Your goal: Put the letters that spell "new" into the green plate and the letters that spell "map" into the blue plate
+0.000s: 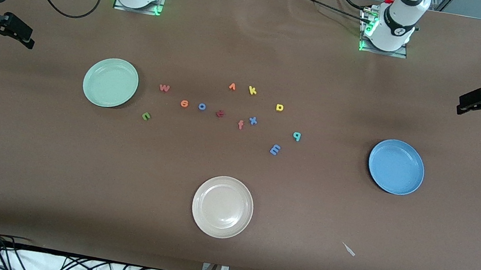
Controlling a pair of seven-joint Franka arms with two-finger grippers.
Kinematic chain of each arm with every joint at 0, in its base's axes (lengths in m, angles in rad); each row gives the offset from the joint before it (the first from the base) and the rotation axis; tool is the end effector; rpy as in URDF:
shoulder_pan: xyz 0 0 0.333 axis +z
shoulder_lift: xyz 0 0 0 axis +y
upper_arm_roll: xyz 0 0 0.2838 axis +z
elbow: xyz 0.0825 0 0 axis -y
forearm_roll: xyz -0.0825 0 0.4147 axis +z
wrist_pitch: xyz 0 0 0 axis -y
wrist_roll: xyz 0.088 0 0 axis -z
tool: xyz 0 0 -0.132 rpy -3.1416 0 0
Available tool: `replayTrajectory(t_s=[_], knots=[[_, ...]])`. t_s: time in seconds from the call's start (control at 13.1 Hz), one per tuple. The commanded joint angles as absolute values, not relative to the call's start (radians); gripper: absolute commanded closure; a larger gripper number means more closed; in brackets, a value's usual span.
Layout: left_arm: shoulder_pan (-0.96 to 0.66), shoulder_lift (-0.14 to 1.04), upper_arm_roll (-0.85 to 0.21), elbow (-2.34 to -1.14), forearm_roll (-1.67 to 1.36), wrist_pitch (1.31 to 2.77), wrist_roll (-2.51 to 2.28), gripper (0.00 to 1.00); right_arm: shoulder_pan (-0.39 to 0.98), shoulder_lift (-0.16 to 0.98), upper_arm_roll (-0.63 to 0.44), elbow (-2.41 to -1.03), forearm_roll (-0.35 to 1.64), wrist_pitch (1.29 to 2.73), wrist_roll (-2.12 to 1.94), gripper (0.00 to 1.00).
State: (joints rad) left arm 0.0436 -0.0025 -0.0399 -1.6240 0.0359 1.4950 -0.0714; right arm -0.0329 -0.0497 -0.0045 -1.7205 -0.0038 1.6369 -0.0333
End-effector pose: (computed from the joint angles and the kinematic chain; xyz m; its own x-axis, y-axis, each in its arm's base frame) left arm 0.5708 0.0071 0.5364 0.9893 0.0777 -0.1232 0.0726 -0.9963 -0.0448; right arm 0.5722 -0.0219 0.5263 0.9994 -0.0038 -0.0340 -0.0037 -1.0000 0.0024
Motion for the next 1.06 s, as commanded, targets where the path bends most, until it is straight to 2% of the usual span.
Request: replayTrajectory(t_s=[0.0, 0.61, 0.91, 0.99], knots=[[0.049, -0.008, -0.041, -1.628, 0.018, 1.499, -0.055, 0.0, -0.034, -0.049, -0.005, -1.71, -0.003, 1.621, -0.044, 0.0], [0.009, 0.052, -0.04, -1.611, 0.018, 1.486, -0.064, 0.0, -0.003, -0.046, 0.031, -1.715, -0.008, 1.609, -0.047, 0.0], [-0.055, 0.121, -0.049, -1.614, -0.003, 1.508, -0.069, 0.0, 0.043, -0.002, 0.08, -1.735, -0.011, 1.557, -0.058, 0.0], [-0.076, 0.142, -0.054, -1.623, -0.017, 1.54, -0.105, 0.0, 0.064, 0.05, 0.084, -1.756, -0.011, 1.577, -0.066, 0.0]])
